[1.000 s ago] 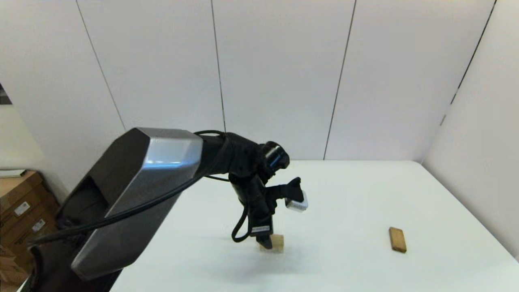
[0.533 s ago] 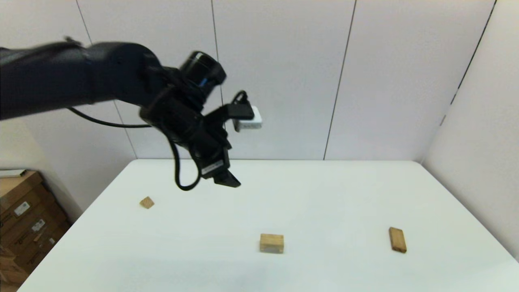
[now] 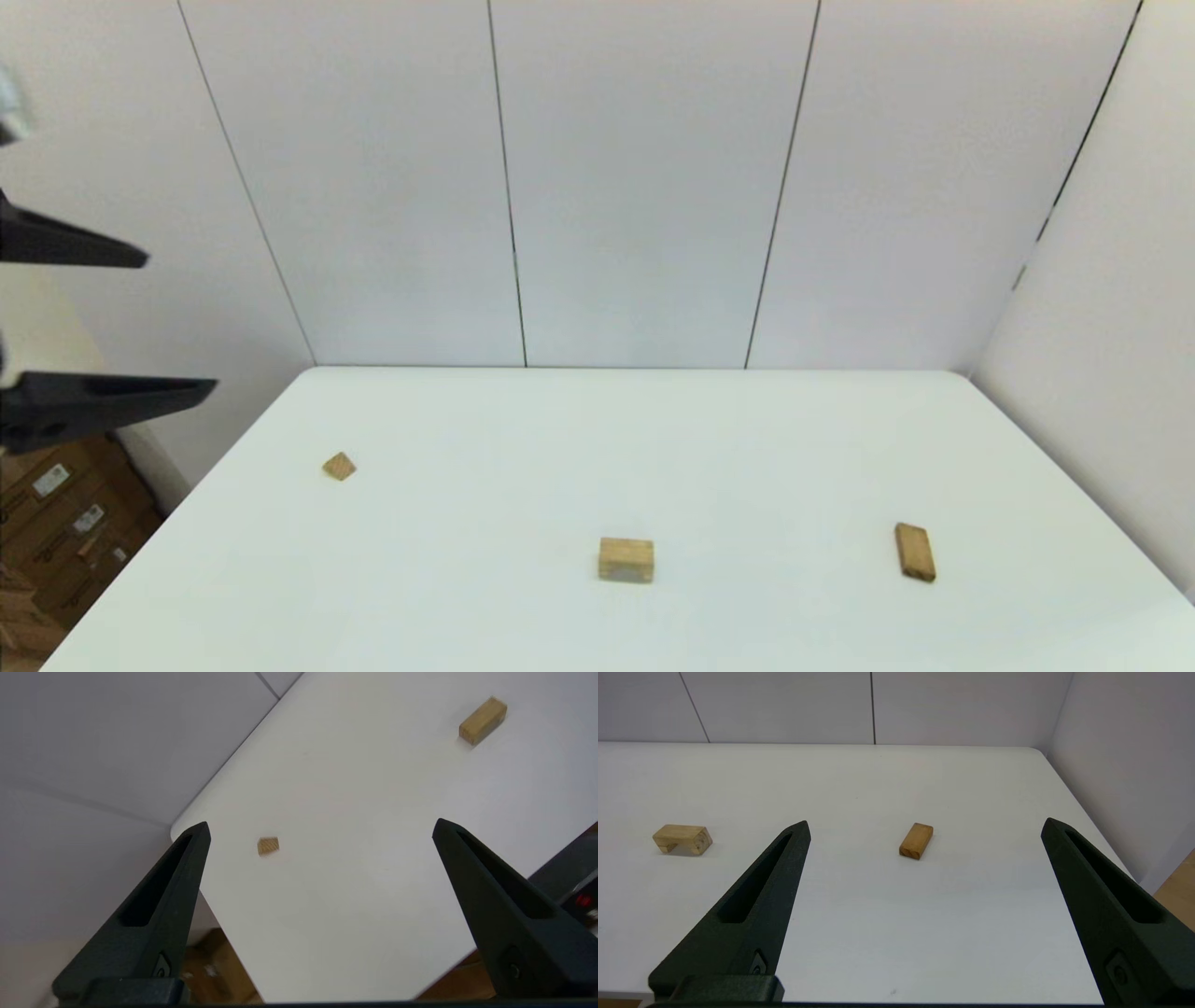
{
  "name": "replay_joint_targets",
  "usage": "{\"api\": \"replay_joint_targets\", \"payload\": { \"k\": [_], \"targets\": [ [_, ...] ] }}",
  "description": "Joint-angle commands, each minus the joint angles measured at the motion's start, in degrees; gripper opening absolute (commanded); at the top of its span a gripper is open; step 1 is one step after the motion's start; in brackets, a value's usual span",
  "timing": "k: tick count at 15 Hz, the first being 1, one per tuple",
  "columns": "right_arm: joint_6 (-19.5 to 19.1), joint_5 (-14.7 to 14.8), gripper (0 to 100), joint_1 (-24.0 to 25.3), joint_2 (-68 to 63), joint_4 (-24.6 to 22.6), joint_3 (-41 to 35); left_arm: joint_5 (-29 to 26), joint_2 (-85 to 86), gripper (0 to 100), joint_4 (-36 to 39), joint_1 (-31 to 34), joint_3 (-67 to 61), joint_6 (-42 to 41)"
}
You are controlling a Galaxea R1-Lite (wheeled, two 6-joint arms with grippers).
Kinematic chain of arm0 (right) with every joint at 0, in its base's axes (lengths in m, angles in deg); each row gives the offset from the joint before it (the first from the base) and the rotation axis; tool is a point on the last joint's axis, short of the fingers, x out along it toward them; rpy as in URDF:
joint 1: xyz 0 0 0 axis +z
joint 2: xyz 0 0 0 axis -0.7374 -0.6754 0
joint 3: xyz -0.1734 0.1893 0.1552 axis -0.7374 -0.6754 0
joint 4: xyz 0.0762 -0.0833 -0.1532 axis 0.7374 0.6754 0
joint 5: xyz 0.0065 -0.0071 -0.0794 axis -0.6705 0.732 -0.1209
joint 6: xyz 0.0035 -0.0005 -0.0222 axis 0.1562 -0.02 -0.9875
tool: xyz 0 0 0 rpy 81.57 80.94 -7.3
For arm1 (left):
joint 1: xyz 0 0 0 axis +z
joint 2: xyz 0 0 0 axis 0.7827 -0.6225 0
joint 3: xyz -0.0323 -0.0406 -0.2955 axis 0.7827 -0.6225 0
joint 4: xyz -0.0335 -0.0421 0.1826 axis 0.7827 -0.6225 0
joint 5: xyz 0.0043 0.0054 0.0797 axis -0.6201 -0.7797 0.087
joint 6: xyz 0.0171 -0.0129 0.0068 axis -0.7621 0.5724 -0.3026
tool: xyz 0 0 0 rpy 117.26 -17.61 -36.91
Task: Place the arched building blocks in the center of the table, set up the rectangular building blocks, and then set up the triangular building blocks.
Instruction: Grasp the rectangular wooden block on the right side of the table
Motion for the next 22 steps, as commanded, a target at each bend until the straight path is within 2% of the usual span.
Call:
{"api": "replay_joint_targets", "payload": {
  "k": [1, 5, 12, 22],
  "targets": [
    [0.0, 0.0, 100, 0.0, 0.0, 0.0, -0.1, 0.7, 28.5, 100, 12.1, 8.3, -23.1, 20.2],
    [0.0, 0.0, 100, 0.0, 0.0, 0.0, -0.1, 4.5, 42.0, 100, 18.7, 11.4, -35.8, 21.6],
    [0.0, 0.0, 100, 0.0, 0.0, 0.0, -0.1, 4.5, 56.1, 100, 21.1, 13.3, -50.1, 22.7],
    [0.0, 0.0, 100, 0.0, 0.0, 0.0, -0.1, 4.6, 64.6, 100, 46.2, 13.5, -78.1, 25.3]
  ]
}}
